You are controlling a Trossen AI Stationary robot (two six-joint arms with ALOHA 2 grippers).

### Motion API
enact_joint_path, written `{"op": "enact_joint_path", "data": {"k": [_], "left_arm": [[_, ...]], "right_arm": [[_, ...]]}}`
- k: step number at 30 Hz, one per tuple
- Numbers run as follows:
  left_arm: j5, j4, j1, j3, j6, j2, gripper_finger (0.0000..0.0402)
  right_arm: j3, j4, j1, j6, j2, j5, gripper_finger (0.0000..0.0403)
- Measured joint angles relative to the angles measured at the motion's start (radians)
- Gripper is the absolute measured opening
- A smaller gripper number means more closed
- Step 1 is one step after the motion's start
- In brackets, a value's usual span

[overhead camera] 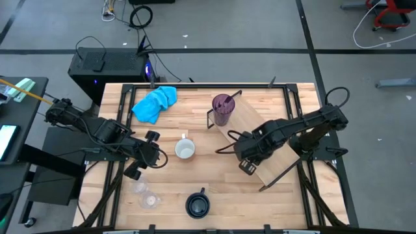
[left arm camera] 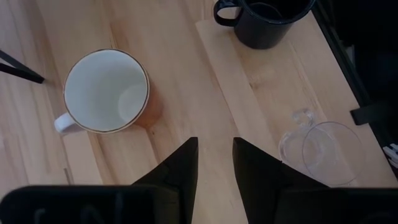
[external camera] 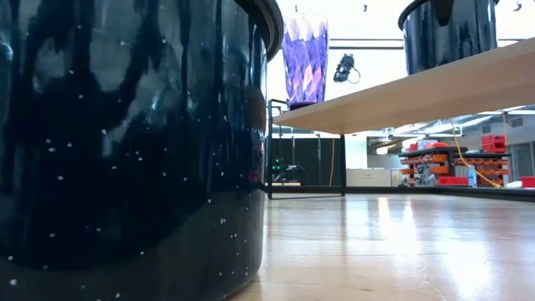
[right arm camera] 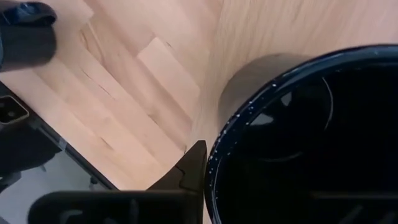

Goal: Stack small to large cups/mugs on shelf
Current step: Put the right black mug on the shelf

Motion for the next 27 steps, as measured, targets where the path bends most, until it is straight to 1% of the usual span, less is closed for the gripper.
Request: {"op": "enact_joint_path", "data": {"k": [7, 13, 19, 23, 27], "left_arm": [[0.0, -0.011, 0.0, 0.0, -0.007, 0.0, 0.0107], [0.0, -0.011, 0.0, 0.0, -0.006, 0.0, 0.0107], [0.0, -0.01, 0.0, 0.0, -0.005, 0.0, 0.0107], [0.0, -0.009, 0.0, 0.0, -0.005, 0.0, 0.0107], [0.0, -0.009, 0.0, 0.0, -0.002, 0.0, 0.0107]], "right_arm": [[0.0, -0.002, 0.033, 0.023, 0.0, 0.008, 0.0076], [0.0, 0.006, 0.046, 0.052, 0.0, 0.012, 0.0101], [0.0, 0.049, 0.028, 0.03, 0.0, 0.073, 0.0134], [0.0, 0.049, 0.006, 0.017, -0.001, 0.079, 0.0161], [0.0, 0.049, -0.008, 0.011, -0.033, 0.1, 0.019]]}}
